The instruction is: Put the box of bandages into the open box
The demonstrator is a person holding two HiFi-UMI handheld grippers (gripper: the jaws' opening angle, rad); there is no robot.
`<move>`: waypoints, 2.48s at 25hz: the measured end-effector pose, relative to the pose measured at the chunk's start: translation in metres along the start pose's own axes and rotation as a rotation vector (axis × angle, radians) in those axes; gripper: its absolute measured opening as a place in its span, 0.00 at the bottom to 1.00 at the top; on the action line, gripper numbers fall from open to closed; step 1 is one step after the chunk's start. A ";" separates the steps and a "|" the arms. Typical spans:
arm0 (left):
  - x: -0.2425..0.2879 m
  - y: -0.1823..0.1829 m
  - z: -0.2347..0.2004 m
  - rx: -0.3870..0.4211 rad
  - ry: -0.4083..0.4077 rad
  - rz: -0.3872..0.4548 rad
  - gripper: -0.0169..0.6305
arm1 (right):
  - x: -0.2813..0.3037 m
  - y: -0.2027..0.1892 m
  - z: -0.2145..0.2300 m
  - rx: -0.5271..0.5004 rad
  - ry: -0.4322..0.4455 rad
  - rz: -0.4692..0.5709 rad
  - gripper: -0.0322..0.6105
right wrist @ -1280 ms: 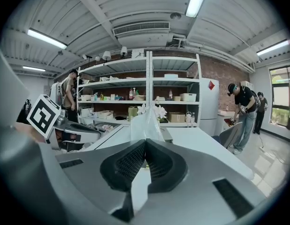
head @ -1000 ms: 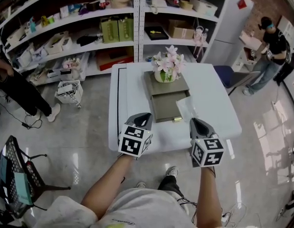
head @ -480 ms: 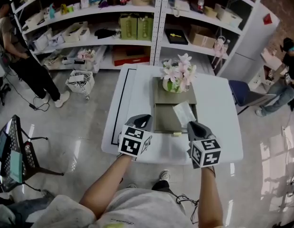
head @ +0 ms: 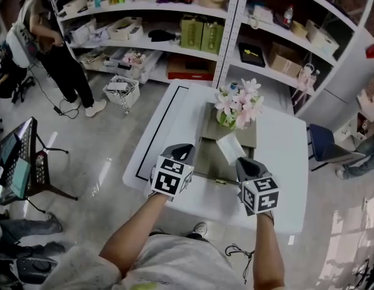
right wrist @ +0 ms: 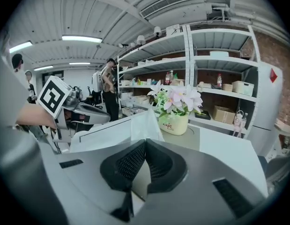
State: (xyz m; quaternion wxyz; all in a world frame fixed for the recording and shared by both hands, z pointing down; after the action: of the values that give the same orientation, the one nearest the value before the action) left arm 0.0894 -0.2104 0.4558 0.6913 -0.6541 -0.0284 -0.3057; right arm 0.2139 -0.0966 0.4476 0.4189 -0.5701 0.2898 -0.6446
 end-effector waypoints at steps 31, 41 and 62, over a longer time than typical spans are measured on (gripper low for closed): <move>0.038 -0.006 -0.001 -0.105 0.234 -0.078 0.03 | 0.072 -0.047 0.022 -0.314 0.421 -0.363 0.06; 0.030 -0.009 -0.002 -0.120 0.268 -0.090 0.03 | 0.081 -0.062 0.019 -0.360 0.439 -0.451 0.06; 0.024 -0.011 0.002 -0.101 0.269 -0.107 0.03 | 0.086 -0.066 0.026 -0.356 0.390 -0.472 0.12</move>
State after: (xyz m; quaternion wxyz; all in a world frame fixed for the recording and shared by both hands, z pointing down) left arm 0.1045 -0.2173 0.4764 0.6379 -0.6389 0.0450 -0.4277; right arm 0.2257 -0.1371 0.5513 0.0891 -0.5517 0.3323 -0.7598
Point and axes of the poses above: the fingertips, and each gripper's own axes: x forward along the fingers, z to its right, y out of its top, the point moved 2 cm from there along -x, backward along the fingers, and after that the axes turned 13 degrees about x, right-handed, at the moved point
